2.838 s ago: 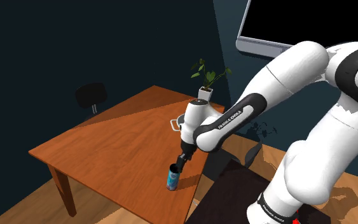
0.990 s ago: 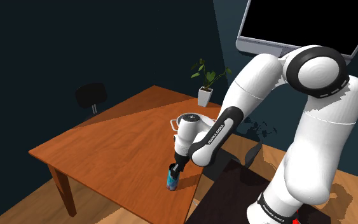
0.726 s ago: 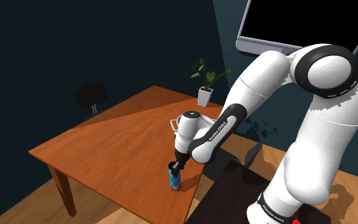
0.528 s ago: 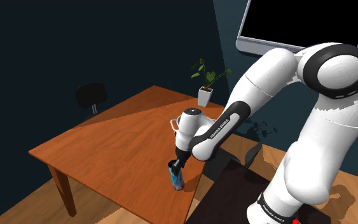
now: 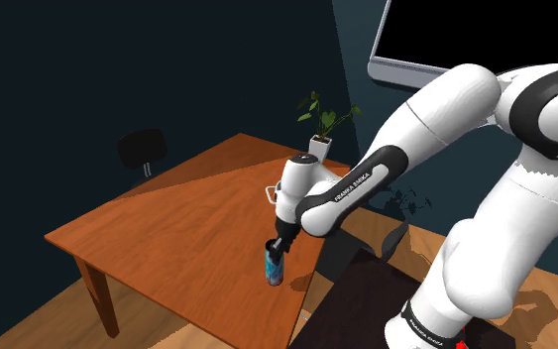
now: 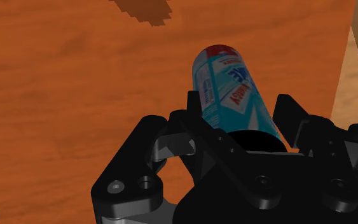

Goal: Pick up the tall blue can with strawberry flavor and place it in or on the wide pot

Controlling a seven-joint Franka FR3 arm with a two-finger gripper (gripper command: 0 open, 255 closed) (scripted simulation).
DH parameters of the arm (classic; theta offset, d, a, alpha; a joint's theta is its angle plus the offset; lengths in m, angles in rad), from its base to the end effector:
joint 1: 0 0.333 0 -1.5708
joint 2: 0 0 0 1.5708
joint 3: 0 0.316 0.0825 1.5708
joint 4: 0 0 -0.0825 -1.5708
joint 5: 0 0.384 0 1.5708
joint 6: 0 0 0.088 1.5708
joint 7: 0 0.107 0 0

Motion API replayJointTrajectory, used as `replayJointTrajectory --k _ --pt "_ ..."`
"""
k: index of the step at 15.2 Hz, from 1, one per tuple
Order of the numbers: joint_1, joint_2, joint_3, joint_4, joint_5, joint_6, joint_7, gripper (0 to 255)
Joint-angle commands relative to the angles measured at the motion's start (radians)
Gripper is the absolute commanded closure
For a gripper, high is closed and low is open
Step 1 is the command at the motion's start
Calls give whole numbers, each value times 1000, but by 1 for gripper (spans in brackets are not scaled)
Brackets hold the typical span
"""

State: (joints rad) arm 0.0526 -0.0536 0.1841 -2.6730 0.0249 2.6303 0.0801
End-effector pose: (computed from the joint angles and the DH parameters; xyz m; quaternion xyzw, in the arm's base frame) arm 0.4063 0.0965 0.2549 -0.9977 -0.0673 -0.0048 0.0020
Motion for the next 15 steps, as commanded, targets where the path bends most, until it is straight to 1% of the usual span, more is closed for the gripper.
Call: replayJointTrajectory --k 1,15 --pt "1 -32 -1 3 10 -35 -8 255" --pt "11 -210 -12 57 43 -265 -33 255"
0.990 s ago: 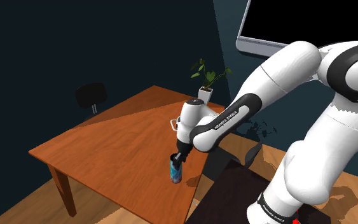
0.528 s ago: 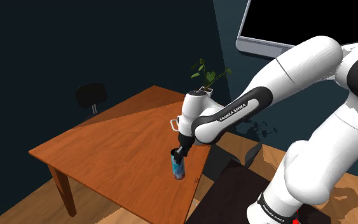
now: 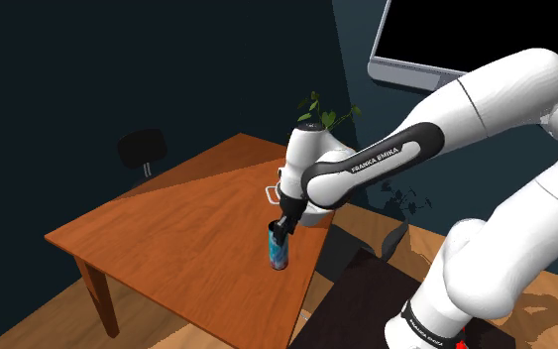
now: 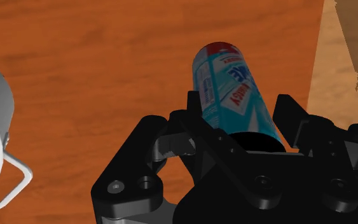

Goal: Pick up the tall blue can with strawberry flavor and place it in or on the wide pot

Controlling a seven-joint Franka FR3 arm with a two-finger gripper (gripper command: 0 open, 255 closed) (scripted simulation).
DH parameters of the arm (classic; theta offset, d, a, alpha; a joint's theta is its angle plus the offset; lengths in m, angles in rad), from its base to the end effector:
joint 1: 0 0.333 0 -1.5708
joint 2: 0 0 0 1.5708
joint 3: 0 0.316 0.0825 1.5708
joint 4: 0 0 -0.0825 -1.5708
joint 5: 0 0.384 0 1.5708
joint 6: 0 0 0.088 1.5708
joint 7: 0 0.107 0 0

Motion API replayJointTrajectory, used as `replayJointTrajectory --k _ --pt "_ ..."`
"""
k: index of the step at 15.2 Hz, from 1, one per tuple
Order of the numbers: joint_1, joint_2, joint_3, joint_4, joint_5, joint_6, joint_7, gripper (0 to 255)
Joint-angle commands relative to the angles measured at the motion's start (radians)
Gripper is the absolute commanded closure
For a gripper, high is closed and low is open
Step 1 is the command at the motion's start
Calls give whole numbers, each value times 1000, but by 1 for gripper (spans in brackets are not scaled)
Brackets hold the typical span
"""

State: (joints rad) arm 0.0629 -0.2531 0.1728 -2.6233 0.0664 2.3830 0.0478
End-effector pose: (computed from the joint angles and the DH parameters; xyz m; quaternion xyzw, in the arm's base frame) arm 0.4058 0.0959 0.3344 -0.9977 -0.0673 -0.0049 0.0021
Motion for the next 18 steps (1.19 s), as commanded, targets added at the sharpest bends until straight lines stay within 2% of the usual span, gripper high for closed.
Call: replayJointTrajectory --k 1,11,18 --pt "1 -21 -2 13 2 -34 -1 255" --pt "3 -103 -11 76 7 -178 -7 255" --pt "-83 -51 -133 146 -46 -200 -176 255"
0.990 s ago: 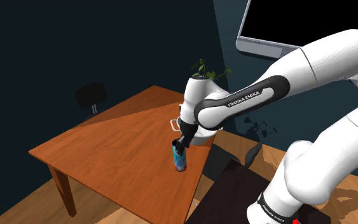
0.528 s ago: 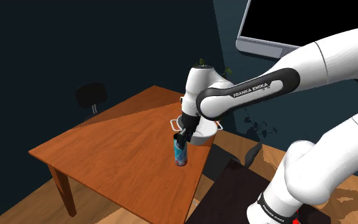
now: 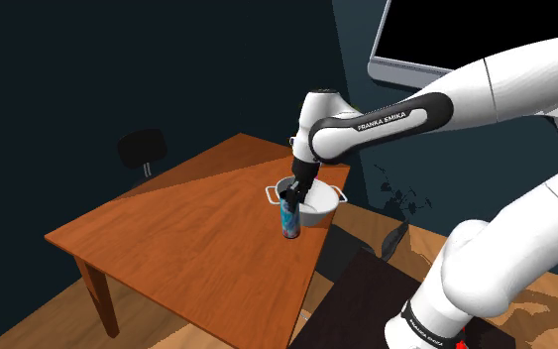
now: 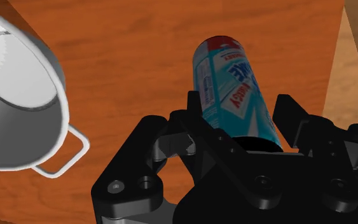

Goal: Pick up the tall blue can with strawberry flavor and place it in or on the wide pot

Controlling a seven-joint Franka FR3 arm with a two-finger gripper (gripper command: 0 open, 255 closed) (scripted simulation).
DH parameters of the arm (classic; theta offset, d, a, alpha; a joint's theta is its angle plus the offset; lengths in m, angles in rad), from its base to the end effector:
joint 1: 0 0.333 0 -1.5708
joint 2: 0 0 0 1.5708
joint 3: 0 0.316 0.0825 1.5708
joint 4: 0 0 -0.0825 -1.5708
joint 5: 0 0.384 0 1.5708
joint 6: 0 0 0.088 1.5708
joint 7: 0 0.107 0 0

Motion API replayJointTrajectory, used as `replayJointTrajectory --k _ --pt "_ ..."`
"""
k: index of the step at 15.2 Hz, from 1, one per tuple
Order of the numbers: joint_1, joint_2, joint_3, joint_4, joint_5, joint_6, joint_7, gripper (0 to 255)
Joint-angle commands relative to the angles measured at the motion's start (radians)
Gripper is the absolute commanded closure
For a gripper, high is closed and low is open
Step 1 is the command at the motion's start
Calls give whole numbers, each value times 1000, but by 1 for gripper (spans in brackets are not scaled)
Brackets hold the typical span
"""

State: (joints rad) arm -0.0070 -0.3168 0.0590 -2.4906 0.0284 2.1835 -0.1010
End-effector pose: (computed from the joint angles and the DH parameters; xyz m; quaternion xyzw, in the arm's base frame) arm 0.4315 0.0235 0.4028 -0.9977 -0.0669 -0.0047 0.0024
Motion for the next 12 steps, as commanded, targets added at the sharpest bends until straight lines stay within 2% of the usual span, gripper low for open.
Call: replayJointTrajectory --k 1,12 --pt "-25 25 -35 28 -14 -4 -51 255" --pt "-134 208 -195 262 -37 -55 -305 255"
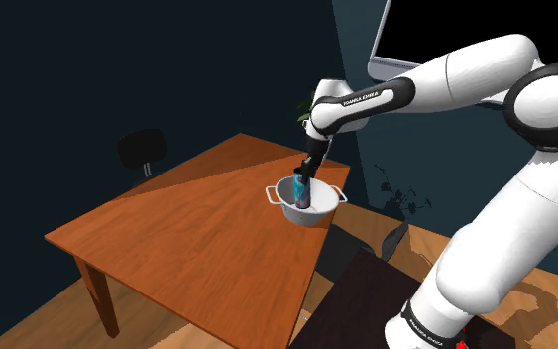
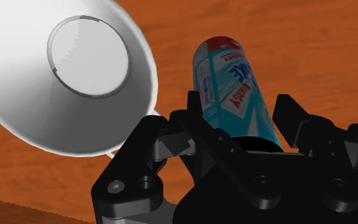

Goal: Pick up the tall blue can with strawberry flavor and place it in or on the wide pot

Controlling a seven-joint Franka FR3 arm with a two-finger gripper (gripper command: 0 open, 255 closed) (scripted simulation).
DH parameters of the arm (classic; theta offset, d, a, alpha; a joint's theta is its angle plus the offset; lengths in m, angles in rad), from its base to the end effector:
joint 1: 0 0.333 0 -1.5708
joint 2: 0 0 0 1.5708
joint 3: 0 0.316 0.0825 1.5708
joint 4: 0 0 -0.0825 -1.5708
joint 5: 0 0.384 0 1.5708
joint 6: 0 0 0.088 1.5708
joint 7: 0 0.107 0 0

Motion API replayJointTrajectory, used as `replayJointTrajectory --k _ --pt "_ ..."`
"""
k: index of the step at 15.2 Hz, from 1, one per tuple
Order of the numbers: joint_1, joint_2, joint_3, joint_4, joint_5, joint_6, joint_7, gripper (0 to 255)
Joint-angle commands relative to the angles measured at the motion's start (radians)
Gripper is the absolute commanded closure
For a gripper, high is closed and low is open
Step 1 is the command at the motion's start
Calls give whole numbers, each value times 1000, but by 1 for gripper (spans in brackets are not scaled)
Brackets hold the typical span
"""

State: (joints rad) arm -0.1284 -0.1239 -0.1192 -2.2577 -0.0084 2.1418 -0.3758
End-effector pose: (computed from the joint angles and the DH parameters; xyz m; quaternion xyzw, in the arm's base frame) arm 0.4850 -0.1237 0.4148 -0.9978 -0.0667 -0.0046 0.0025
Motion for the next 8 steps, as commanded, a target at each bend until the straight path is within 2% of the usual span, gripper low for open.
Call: replayJointTrajectory --k 1,8 --pt "-21 36 -29 57 2 -20 -53 255" --pt "-89 204 -99 283 38 -83 -207 255"
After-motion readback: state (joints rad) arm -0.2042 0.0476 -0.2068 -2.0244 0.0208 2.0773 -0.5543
